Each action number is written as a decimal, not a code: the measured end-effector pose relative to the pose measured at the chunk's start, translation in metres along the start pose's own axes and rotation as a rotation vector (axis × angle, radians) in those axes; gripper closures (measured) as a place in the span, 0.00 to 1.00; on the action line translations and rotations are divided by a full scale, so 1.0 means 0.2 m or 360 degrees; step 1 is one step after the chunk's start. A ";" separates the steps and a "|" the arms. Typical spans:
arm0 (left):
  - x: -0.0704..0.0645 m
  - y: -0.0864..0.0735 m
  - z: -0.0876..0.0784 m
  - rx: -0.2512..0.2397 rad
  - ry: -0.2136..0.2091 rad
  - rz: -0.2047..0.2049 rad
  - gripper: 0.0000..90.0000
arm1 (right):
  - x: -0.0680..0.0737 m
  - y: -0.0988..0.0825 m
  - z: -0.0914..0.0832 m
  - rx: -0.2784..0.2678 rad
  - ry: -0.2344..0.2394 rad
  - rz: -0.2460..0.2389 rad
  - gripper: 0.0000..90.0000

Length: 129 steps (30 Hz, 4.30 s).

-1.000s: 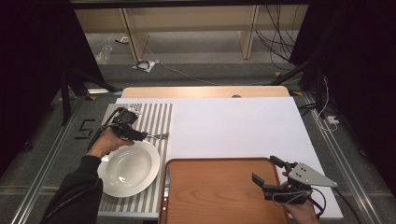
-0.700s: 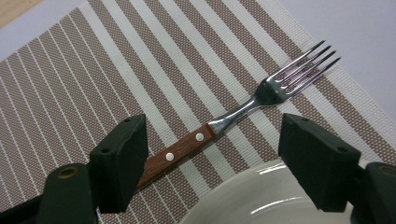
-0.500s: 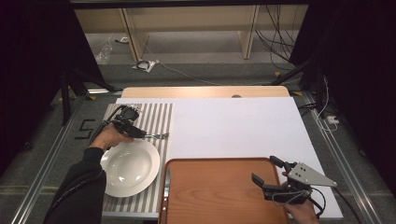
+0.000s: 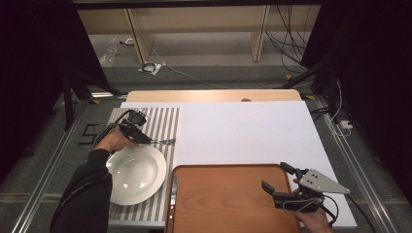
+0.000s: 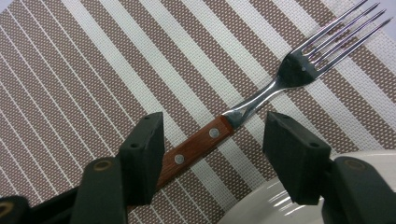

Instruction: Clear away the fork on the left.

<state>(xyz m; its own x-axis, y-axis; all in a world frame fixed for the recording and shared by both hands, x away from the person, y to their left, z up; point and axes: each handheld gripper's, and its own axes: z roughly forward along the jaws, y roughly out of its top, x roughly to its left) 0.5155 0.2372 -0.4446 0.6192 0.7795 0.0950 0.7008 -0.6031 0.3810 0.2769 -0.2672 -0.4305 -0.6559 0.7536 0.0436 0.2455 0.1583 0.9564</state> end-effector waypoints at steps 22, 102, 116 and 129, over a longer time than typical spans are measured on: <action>-0.01 0.05 0.09 0.0148 -0.0028 0.0151 0.57 | 0.00 0.00 0.00 -0.0012 0.0014 0.0004 0.15; 0.10 -0.03 -0.03 0.0071 0.0188 0.0216 0.86 | 0.00 0.00 0.00 -0.0003 0.0017 0.0005 0.15; 0.05 -0.03 -0.20 0.0012 0.0198 0.0052 0.86 | 0.00 0.00 0.00 -0.0009 0.0013 0.0001 0.15; -0.15 -0.03 -0.31 -0.0098 0.0075 0.0061 0.86 | 0.01 0.00 0.01 -0.0010 0.0011 0.0005 0.15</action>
<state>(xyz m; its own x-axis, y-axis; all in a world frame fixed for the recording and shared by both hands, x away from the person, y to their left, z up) 0.4701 0.2275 -0.3928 0.6269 0.7639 0.1530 0.6529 -0.6223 0.4318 0.2769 -0.2655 -0.4308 -0.6598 0.7499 0.0488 0.2434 0.1518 0.9580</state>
